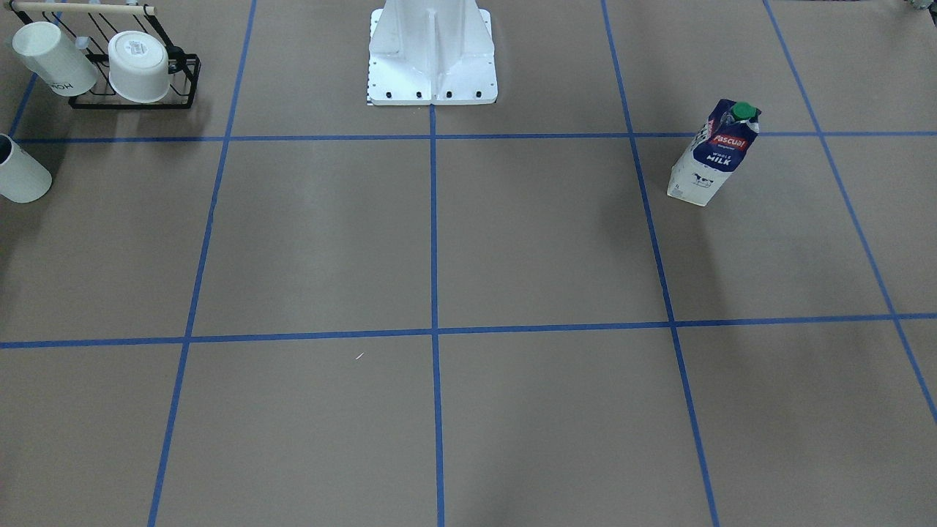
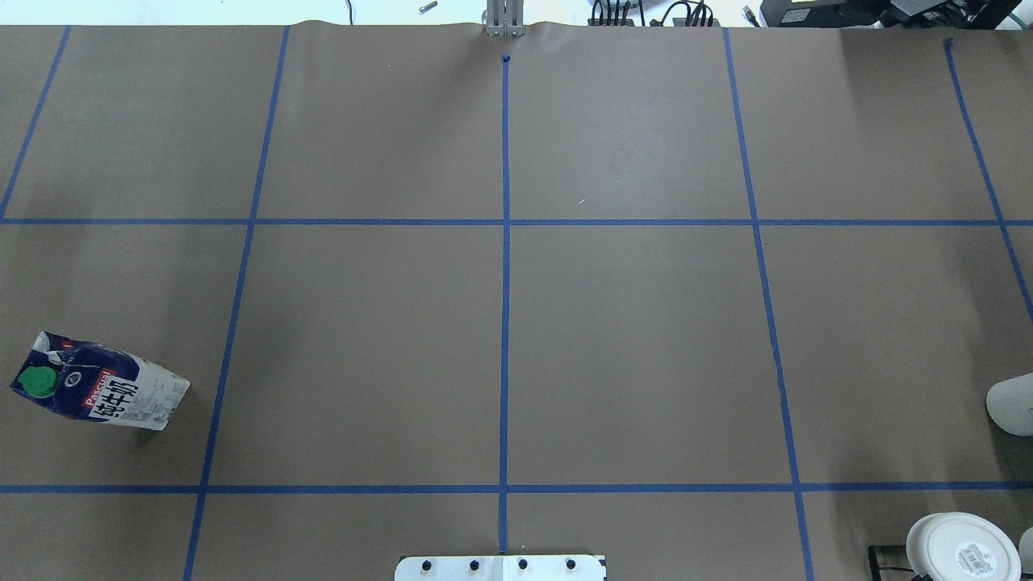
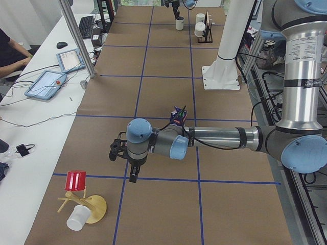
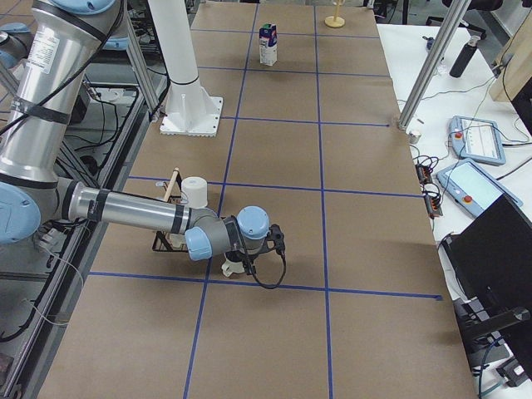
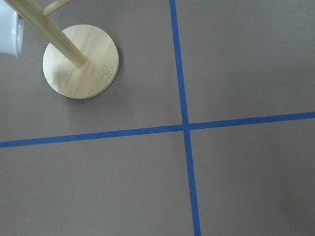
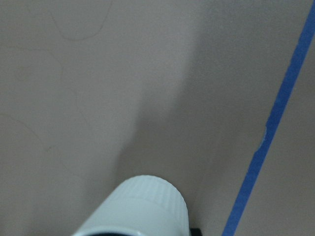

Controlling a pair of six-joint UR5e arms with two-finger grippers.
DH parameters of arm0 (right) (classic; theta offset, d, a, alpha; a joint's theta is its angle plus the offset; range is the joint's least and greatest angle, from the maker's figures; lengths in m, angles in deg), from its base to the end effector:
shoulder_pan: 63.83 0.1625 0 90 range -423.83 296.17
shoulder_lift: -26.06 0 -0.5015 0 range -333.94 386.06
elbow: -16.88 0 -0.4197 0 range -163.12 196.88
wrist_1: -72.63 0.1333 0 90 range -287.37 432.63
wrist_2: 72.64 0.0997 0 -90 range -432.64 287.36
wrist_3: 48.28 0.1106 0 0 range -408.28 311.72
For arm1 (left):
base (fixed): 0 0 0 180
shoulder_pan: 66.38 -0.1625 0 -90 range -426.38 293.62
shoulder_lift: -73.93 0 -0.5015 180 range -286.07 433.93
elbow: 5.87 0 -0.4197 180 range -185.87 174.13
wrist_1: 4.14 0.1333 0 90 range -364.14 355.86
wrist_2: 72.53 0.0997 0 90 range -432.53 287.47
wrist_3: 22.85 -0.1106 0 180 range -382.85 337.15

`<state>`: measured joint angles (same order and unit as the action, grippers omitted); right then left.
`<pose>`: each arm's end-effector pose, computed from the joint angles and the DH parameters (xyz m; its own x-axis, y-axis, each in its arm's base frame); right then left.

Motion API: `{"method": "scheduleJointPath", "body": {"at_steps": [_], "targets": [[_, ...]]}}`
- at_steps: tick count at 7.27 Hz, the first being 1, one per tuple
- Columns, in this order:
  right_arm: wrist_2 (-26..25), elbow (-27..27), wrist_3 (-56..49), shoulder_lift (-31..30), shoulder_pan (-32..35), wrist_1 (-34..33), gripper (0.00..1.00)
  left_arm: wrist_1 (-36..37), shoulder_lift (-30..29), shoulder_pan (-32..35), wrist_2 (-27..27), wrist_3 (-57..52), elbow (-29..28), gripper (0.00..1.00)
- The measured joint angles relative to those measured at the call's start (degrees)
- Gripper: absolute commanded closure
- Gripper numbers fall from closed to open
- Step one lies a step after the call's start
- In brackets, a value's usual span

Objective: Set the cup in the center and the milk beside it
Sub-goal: 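Grasp the white mug with the right gripper and lift it, then carry the white mug with the right gripper to the table center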

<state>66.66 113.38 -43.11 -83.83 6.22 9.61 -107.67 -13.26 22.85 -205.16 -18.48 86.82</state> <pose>-0.0735 -0.3473 0.7780 0.5798 -0.3060 0.7551 0.2805 0.9451 0.1676 -0.0515 -0.5117 0.7203 0.7324 0.0923 -0.6746 0.0429 0.9825 0.1810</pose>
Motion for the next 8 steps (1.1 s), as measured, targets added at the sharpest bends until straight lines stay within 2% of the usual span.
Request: {"method": "scheduleJointPath", "body": {"at_steps": [3,4,5,7,8], "targets": [[4.1,2.5,0.8,1.9,0.3,-0.6,1.0,0.0,0.0,0.0,0.0,0.1,0.1,0.01],[4.6,2.5,1.6,6.1,0.4,-3.6,1.0,0.0,0.0,0.0,0.0,0.1,0.2,0.01],[4.7,2.5,2.0,12.7,0.4,-9.9,1.0,0.1,-0.1,-0.1,0.0,0.1,0.3,0.01],[4.4,1.8,2.8,29.9,-0.1,-26.8,1.0,0.0,-0.1,-0.2,-0.1,0.0,0.2,0.01],[4.0,0.6,5.1,37.9,-1.2,-33.1,1.0,0.0,-0.1,-0.3,-0.2,0.0,0.2,0.01]]}}
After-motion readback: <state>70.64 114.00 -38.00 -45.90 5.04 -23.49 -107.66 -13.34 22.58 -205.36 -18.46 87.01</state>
